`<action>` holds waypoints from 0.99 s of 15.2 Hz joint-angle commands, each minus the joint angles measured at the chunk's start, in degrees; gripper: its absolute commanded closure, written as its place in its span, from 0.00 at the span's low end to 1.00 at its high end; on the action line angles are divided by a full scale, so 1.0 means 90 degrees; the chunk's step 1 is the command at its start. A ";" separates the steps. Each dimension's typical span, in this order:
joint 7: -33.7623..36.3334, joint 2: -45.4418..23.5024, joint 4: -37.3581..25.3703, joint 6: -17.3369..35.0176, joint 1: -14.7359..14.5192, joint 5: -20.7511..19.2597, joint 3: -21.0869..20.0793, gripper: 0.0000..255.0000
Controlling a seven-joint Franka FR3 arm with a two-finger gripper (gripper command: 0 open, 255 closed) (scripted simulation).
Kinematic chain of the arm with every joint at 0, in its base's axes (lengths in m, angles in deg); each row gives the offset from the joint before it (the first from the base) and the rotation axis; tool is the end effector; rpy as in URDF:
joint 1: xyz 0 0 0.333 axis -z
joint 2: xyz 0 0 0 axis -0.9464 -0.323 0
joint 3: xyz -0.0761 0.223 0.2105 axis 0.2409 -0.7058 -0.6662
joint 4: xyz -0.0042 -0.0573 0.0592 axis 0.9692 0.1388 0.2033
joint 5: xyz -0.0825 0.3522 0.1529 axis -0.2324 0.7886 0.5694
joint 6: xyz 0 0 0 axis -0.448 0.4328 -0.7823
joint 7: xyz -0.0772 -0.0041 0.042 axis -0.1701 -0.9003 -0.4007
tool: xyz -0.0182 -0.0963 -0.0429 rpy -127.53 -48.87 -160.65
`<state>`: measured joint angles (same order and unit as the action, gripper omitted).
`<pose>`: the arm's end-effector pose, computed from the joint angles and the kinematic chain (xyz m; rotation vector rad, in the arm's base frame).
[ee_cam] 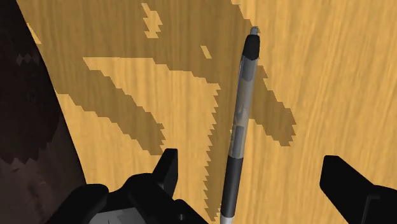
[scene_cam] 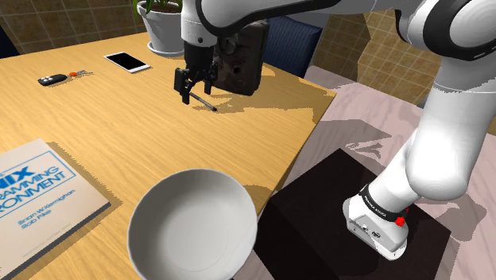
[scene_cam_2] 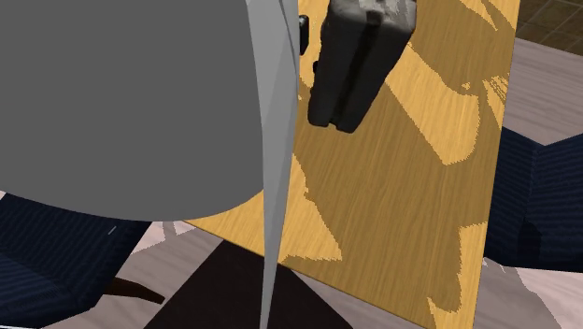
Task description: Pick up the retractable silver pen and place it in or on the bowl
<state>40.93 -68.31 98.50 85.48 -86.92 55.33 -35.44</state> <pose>0.5544 0.3588 0.4439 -3.0252 -0.4807 0.0168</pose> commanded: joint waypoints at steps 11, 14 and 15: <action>-0.0011 0.0003 0.0022 0.0015 0.0010 0.0003 0.0004 1.00; 0.0002 -0.0015 0.0009 0.0019 -0.0001 -0.0004 0.0003 1.00; -0.0001 -0.0008 0.0001 0.0005 0.0001 -0.0001 0.0003 1.00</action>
<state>40.90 -68.20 98.47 85.59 -86.76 55.24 -35.27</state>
